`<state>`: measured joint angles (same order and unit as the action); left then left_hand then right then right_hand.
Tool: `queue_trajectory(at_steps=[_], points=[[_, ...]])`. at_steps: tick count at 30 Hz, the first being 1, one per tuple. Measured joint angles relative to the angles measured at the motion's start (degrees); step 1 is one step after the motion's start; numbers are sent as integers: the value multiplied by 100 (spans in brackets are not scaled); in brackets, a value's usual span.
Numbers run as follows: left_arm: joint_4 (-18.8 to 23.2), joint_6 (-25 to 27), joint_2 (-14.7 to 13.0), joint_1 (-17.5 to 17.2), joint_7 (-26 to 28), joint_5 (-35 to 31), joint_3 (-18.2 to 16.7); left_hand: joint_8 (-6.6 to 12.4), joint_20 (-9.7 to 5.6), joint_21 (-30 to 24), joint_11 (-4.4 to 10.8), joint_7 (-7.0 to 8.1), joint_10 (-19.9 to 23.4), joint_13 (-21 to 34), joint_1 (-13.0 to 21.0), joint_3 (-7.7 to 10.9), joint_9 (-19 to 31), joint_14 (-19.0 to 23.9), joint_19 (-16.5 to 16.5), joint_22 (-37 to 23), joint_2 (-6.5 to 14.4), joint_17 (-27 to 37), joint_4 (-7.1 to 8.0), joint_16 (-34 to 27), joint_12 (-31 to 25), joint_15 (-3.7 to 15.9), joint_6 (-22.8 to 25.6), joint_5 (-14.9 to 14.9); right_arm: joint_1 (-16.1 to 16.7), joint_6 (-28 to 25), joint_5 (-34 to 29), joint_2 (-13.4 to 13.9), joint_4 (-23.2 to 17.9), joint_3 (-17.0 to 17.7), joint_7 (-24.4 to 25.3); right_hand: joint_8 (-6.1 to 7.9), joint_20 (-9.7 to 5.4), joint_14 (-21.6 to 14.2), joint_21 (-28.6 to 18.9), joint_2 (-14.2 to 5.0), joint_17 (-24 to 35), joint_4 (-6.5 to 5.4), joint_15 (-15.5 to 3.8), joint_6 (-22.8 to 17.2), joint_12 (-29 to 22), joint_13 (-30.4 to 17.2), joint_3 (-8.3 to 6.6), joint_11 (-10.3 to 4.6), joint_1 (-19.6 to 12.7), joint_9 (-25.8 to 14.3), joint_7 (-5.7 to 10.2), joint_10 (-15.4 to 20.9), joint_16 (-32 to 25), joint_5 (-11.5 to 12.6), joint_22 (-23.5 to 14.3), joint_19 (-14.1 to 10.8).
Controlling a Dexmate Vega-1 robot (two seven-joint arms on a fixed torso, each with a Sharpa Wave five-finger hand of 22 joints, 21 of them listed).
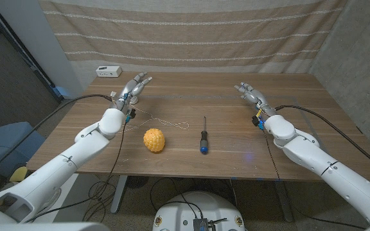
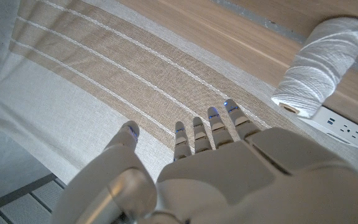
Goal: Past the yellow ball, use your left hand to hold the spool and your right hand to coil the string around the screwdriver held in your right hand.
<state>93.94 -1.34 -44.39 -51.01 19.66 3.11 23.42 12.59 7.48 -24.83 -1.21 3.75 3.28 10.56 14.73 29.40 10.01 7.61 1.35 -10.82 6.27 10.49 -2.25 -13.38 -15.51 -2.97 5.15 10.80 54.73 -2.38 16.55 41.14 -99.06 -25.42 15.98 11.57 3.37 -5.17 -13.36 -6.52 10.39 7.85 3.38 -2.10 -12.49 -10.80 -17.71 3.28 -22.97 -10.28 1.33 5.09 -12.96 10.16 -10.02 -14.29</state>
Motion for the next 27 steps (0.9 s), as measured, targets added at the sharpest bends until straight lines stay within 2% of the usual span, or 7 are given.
queue_trajectory(at_steps=[4,8,13,21,22,24,27], points=[[69,32,-119,5,-11,-133,1,0,0,0,0,-7,0,24,0,0,0,8,0,0,0,30,0,-30,0,9,10,-22,40,-156,-227,31,-122,-39,153,32,22,-273,1,32,17,52,31,-244,-65,0,6,54,-104,0,-85,274,-62,0,0,-118],[108,32,-249,10,-45,-286,-4,-41,15,27,0,21,0,26,-20,0,0,8,-16,0,20,60,0,-44,0,10,38,-22,87,-368,-490,68,-306,-96,300,77,53,-354,1,96,16,91,31,-424,-87,0,14,82,-167,0,-141,426,-84,0,0,-149],[156,-13,-392,0,-66,-462,-69,-41,33,26,8,44,8,25,-39,-25,0,8,-34,0,39,85,24,-44,0,10,61,-22,143,-648,-821,123,-574,-191,454,77,53,-385,2,154,16,112,0,-582,-87,1,35,40,-225,0,-156,487,-84,0,0,-148],[192,-51,-589,-30,-112,-540,-177,-69,32,26,31,43,90,25,-69,-40,-1,30,-34,-26,69,119,42,-44,0,32,60,-44,174,-1094,-1383,145,-758,-275,676,122,176,-455,2,236,16,161,-71,-775,-87,1,38,-1,-398,1,-164,527,-84,24,1,-229],[192,-51,-603,-32,-112,-540,-187,-74,32,26,31,43,90,25,-69,-24,-1,30,-34,-26,69,132,58,-44,0,32,59,-44,200,-1142,-1435,174,-758,-275,692,122,176,-456,2,269,16,179,-71,-783,-87,1,20,0,-431,1,-172,531,-74,31,1,-229],[192,-146,-650,-39,-210,-606,-224,-74,32,26,31,42,90,25,-69,-18,-1,30,-34,-26,69,139,64,-44,0,32,59,-44,214,-1289,-1583,181,-1089,-412,738,122,153,-488,2,299,16,179,-104,-828,-87,1,20,-7,-505,1,-174,601,-56,47,1,-253],[181,-175,-703,-53,-223,-614,-268,-95,32,32,39,42,145,25,-69,-18,-1,29,-33,-26,69,139,64,-44,0,32,59,-44,223,-1472,-1758,183,-1151,-436,783,122,80,-528,3,330,16,179,-143,-902,-87,1,20,-10,-613,1,-168,639,-56,47,1,-325]])
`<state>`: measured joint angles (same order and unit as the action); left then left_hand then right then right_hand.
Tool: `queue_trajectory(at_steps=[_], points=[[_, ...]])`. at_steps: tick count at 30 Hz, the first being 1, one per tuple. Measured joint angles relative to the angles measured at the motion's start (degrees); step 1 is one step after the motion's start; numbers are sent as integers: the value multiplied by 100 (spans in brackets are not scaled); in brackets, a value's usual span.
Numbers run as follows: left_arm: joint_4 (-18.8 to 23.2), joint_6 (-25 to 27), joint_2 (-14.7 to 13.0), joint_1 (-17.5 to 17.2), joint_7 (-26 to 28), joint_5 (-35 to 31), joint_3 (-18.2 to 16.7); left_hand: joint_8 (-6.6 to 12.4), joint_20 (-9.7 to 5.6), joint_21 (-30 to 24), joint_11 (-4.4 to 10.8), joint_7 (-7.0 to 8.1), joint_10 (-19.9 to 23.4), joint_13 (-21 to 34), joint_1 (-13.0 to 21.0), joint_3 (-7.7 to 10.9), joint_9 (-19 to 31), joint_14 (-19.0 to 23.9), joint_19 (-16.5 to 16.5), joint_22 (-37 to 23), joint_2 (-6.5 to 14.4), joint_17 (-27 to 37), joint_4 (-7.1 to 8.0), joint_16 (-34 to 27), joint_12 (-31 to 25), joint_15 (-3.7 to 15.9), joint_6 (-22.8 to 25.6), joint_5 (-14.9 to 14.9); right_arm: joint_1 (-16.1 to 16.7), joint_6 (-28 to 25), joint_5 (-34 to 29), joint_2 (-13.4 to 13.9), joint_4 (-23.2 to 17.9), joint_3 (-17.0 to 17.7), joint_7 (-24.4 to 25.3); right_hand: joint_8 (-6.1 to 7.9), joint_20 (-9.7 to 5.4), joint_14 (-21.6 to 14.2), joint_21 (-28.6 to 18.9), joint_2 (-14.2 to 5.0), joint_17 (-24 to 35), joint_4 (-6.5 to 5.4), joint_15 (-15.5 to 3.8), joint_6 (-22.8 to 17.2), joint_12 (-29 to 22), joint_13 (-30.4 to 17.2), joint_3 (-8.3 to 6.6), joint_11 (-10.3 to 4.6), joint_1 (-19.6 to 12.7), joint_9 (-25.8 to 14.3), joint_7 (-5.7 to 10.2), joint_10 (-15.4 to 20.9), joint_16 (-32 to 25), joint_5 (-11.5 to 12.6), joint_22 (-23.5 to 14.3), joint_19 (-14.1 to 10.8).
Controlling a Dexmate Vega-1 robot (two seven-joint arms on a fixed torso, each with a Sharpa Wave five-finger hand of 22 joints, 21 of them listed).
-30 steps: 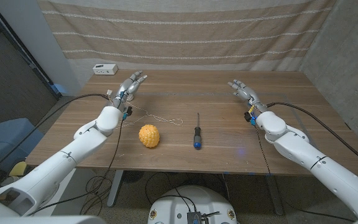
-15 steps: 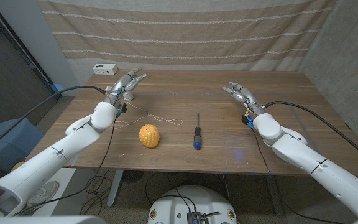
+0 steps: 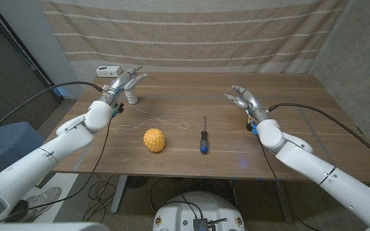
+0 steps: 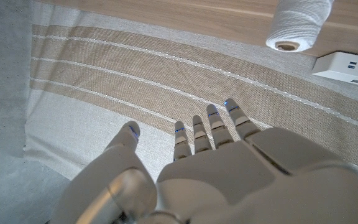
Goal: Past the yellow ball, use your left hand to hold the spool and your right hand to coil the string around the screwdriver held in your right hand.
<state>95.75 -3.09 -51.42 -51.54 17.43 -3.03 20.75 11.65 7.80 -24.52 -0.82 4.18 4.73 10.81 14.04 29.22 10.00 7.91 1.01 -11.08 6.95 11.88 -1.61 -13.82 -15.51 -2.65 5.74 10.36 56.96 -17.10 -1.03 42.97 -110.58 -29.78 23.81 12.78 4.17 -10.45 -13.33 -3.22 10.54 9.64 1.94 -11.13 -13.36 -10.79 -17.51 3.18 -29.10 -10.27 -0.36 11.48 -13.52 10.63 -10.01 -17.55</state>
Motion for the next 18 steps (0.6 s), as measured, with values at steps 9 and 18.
queue_trajectory(at_steps=[9,18], points=[[-57,-168,-139,-49,-77,-15,-125,-18,-1,17,-18,-1,18,23,-31,0,0,-1,0,0,31,26,0,0,0,0,-1,0,48,-540,-498,28,-396,-158,46,71,-60,-177,0,372,7,-35,-54,-492,23,-29,194,24,-109,-7,-75,129,0,78,0,-272],[-144,-415,-258,-82,-178,-16,-236,-21,-1,17,13,-1,48,27,-31,-16,0,-1,0,1,31,49,16,0,0,-1,-1,0,116,-1077,-943,87,-870,-353,41,138,-140,-402,-23,510,27,-51,-176,-910,23,-28,286,62,-191,-28,-170,350,0,190,-27,-469]])
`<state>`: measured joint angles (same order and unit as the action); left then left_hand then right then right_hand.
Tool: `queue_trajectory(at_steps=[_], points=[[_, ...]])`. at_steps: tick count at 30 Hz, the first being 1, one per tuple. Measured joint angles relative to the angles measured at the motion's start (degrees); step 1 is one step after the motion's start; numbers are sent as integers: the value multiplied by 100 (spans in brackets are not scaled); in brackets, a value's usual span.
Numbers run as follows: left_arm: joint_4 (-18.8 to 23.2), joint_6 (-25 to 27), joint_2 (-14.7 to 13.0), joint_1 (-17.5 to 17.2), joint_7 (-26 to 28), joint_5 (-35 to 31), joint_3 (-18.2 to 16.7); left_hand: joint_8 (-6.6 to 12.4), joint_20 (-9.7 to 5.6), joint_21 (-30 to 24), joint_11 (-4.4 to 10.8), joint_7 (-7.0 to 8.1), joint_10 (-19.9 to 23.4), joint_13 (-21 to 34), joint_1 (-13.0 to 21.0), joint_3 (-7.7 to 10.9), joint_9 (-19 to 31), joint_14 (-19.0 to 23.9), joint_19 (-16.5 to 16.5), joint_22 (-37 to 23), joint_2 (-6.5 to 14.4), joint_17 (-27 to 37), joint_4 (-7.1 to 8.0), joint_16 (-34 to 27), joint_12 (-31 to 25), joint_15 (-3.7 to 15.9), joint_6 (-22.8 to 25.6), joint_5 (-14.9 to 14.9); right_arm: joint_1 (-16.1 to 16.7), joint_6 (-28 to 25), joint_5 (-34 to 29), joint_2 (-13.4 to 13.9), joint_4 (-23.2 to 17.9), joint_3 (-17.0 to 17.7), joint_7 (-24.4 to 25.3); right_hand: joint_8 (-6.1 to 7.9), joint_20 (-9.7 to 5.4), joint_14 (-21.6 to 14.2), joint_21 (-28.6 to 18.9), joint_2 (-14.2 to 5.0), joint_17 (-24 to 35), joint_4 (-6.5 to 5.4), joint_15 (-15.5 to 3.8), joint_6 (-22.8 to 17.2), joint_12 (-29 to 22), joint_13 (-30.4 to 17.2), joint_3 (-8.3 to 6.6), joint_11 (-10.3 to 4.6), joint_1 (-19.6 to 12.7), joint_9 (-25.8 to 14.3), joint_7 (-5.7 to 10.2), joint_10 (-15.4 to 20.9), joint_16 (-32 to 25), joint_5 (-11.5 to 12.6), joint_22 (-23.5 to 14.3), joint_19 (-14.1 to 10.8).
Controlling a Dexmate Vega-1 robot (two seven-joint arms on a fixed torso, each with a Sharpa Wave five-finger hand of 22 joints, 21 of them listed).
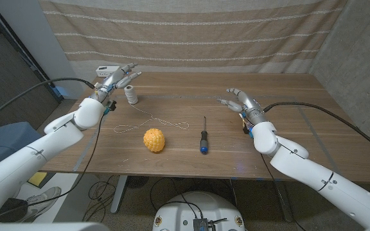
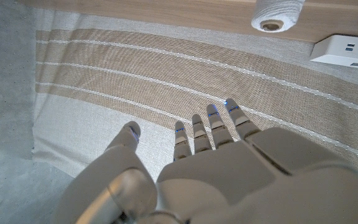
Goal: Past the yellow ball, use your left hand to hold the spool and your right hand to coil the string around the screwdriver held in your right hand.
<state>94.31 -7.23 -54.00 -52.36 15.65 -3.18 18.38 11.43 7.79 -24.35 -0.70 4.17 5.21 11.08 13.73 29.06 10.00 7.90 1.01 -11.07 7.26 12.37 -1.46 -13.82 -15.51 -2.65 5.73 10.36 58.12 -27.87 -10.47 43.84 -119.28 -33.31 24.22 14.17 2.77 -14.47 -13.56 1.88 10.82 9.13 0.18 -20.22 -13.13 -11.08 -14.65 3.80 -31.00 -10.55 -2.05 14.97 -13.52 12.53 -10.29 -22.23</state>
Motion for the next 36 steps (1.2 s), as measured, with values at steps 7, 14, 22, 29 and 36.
queue_trajectory(at_steps=[7,14,22,29,36], points=[[-120,-184,-48,-6,-65,19,-58,0,0,0,0,0,0,-1,-16,-1,0,0,0,0,16,3,45,0,0,0,0,0,18,-483,-379,27,-292,-174,-95,4,-41,-204,-43,77,14,-38,-97,-192,0,0,89,41,-77,-27,-93,164,-28,43,0,-184],[-275,-363,-58,25,-136,50,-79,-22,0,21,0,0,0,-1,-29,-1,0,0,0,1,29,30,45,0,0,0,0,0,-7,-960,-702,40,-509,-360,-265,45,-10,-398,-86,176,26,-76,-110,-386,-46,-27,176,79,-112,-27,-119,389,-90,105,1,-400],[-435,-561,-58,80,-193,65,-82,-22,-1,21,0,0,0,-1,-60,-2,0,0,0,1,60,30,92,0,27,0,0,0,-118,-1407,-1026,48,-713,-612,-487,68,31,-558,-86,196,53,-117,-145,-580,-68,-27,264,90,-90,-50,-134,562,-133,127,1,-440],[-584,-746,-39,138,-214,68,-84,-22,-1,21,-31,0,30,-2,-61,-19,-1,-1,0,1,59,56,110,0,27,0,-1,0,-263,-1699,-1281,50,-830,-858,-721,175,20,-860,-86,196,106,-164,-162,-955,-158,-54,311,132,-90,-63,-200,889,-226,211,1,-532],[-712,-894,-16,185,-214,69,-91,-21,-1,21,-61,0,61,-2,-121,-19,-1,-1,0,-17,59,56,109,0,27,0,0,0,-462,-2030,-1619,82,-937,-1145,-1050,251,31,-1145,-85,241,178,-198,-195,-1160,-254,-95,434,121,-45,-107,-230,1171,-356,255,2,-583]])
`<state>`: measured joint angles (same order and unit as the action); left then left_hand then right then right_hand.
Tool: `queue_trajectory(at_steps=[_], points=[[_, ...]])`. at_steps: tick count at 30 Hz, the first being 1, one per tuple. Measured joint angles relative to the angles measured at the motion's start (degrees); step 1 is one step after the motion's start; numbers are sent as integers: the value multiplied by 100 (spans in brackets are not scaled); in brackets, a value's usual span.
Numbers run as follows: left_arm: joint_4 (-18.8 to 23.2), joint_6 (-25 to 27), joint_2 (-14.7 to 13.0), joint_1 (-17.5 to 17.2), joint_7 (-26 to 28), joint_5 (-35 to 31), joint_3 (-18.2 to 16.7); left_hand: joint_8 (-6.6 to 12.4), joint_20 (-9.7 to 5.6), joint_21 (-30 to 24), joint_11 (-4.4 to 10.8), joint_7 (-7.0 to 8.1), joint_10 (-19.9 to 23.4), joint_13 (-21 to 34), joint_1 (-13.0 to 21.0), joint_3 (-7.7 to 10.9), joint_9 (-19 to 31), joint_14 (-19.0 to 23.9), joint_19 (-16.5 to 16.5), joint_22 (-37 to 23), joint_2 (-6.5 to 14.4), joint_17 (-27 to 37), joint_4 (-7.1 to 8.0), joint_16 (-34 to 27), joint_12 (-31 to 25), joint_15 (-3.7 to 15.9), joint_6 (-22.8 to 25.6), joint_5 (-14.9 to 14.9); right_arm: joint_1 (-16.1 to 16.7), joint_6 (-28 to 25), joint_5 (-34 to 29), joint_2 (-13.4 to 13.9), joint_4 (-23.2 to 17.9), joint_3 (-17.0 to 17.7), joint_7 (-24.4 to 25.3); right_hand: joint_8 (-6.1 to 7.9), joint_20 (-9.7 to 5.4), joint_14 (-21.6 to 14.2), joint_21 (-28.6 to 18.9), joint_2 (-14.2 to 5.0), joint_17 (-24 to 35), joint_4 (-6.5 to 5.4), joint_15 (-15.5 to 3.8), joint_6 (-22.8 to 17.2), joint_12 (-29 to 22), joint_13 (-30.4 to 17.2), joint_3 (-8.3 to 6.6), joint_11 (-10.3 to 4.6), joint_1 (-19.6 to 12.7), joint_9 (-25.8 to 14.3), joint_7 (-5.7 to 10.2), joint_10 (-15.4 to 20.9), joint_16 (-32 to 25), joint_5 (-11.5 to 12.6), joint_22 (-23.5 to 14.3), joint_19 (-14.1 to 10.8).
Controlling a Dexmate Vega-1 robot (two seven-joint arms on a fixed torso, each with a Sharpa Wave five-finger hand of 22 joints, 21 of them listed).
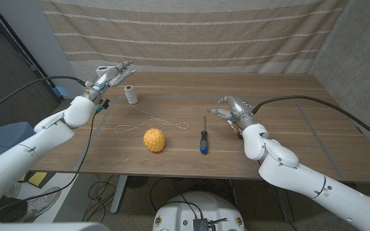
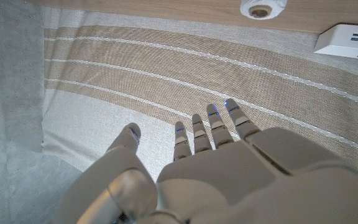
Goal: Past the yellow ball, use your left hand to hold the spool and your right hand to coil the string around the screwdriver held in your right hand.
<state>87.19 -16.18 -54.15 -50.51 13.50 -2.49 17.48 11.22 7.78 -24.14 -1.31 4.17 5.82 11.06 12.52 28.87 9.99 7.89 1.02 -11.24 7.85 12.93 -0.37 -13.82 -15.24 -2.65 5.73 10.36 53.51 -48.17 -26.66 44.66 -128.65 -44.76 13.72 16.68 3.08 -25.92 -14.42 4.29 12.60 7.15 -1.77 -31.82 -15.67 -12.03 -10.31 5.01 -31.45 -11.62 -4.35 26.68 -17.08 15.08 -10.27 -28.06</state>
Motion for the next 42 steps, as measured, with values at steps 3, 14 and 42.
queue_trajectory(at_steps=[3,14,42], points=[[-61,-59,14,26,-3,7,-1,0,0,0,0,0,0,0,0,0,0,0,0,-11,0,0,46,0,0,0,0,0,-107,-190,-169,12,-55,-140,-177,72,0,-52,0,12,32,-1,0,-151,-47,-34,46,-8,9,-26,-21,132,-32,21,0,0],[-260,-330,67,116,-14,30,-1,1,32,0,0,2,61,25,-113,-47,0,0,-32,-10,-7,27,140,0,0,0,2,0,-607,-874,-838,52,-238,-801,-1023,76,-22,6,68,135,60,32,-70,-195,-47,-91,128,-61,-89,-79,59,179,36,85,0,23],[-600,-744,136,276,-97,65,1,-21,63,-1,-23,-10,83,29,-287,-114,0,30,0,-9,-30,52,296,0,23,-30,53,0,-1511,-2125,-2440,-191,-394,-2195,-2937,391,-116,-460,193,220,224,-68,-120,-587,-320,-300,342,-156,-37,-227,157,616,-72,317,1,117]])
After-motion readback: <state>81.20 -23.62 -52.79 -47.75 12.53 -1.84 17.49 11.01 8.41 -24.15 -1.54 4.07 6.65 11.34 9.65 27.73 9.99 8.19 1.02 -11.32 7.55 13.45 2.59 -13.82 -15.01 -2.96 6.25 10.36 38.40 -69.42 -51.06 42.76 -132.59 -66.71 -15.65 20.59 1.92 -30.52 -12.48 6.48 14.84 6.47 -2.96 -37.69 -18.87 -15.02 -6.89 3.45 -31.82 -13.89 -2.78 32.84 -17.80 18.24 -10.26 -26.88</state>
